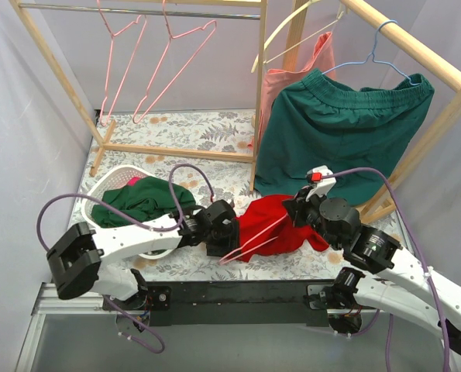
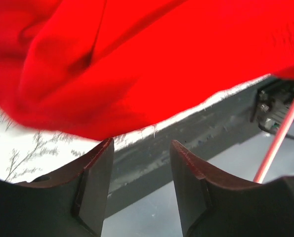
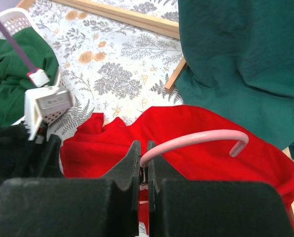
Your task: Place the t-shirt on the hanger
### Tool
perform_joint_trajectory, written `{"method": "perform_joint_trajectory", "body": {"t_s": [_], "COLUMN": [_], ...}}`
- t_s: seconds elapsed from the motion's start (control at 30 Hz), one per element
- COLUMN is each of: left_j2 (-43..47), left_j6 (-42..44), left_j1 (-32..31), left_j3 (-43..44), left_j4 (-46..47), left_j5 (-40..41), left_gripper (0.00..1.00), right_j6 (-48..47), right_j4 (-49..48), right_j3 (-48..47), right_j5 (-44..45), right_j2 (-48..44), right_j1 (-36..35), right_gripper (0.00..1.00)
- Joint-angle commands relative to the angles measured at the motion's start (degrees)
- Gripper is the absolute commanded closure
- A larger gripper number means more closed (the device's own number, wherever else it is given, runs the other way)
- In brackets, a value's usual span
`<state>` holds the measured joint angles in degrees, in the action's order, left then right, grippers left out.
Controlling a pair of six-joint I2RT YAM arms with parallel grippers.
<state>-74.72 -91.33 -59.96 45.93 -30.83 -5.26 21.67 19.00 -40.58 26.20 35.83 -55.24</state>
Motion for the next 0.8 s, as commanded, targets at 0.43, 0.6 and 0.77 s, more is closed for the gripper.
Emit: {"method": "perform_joint_trajectory", "body": {"t_s": [0.43, 0.6, 0.77], "left_j2": [-15.5, -13.9, -6.9], "left_j6": [4.6, 6.3, 8.2], "left_j1": [-2.3, -2.1, -0.9], "left_j3": [10.3, 9.0, 6.1], "left_j4": [7.7, 8.9, 8.3], "left_j5": [1.8, 2.4, 1.2], "left_gripper": [0.59, 0.9, 0.94], "right_j6": [0.0, 0.7, 1.5], "right_j4": [-2.9, -0.6, 1.7], "right_j3": [-2.4, -3.5, -6.7], "right_j5": [1.4, 4.1, 9.0], "right_j2": [3.6, 5.0, 7.0], "right_j1": [0.0, 0.0, 0.0], "right_gripper": [0.99, 0.99, 0.99]}}
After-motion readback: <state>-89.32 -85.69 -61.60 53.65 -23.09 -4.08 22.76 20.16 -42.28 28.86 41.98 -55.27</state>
